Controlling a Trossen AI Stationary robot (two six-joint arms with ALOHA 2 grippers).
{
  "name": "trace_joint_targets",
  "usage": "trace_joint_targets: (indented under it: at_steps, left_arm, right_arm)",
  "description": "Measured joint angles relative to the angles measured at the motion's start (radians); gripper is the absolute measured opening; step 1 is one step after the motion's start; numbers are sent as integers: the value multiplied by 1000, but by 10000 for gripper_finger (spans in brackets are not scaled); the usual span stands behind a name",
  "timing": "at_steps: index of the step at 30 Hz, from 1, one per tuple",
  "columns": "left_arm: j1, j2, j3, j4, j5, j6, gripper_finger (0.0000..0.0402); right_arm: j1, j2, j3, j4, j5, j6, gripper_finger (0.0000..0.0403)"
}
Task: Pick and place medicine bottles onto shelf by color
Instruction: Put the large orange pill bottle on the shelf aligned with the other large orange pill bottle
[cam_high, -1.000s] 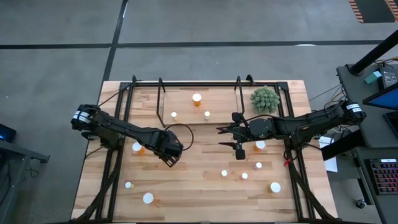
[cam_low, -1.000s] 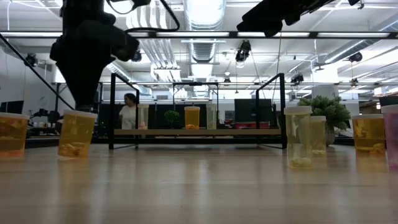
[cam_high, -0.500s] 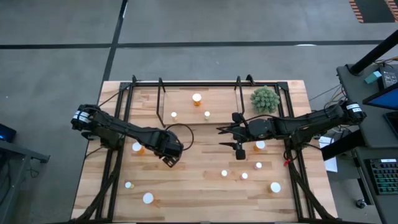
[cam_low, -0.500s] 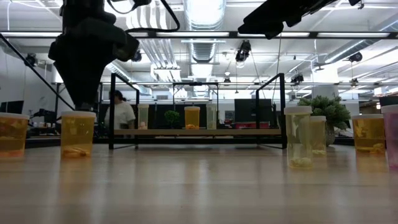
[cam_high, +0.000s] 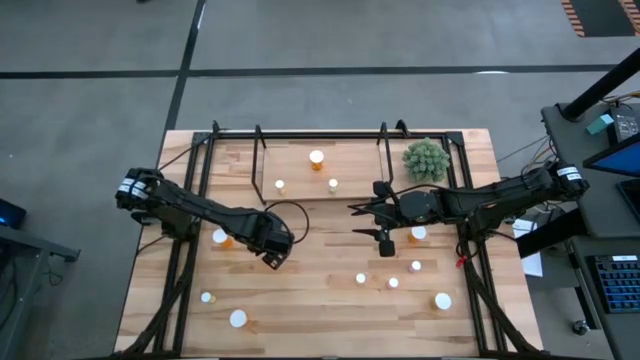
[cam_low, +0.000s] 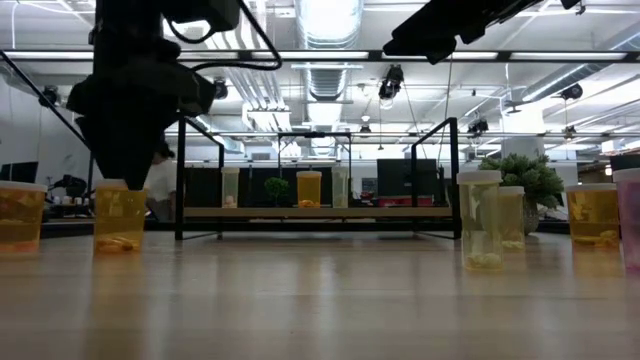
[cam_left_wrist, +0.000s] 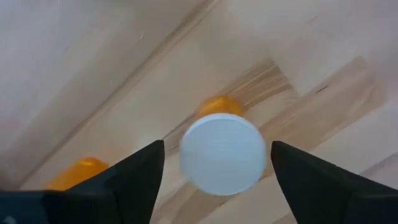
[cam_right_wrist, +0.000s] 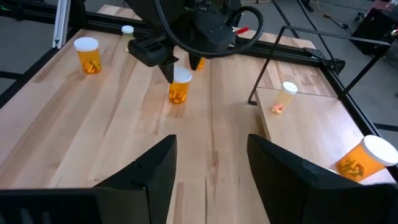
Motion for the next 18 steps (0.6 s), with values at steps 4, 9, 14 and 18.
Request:
trace_joint_targets:
  at_steps: [4,9,14,18]
  left_arm:
    - [-2,-1,-20,33,0,-2,276]
    - [-5,-2,-25,40,1,1,266]
    - [-7,-2,-37,42,8,0,220]
    - [-7,-3,-39,42,12,-1,188]
  right_arm:
    - [0,0,0,-1,0,0,187]
    - [0,0,0,-1,0,0,187]
    - [0,0,0,-1,0,0,187]
    - [0,0,0,-1,0,1,187]
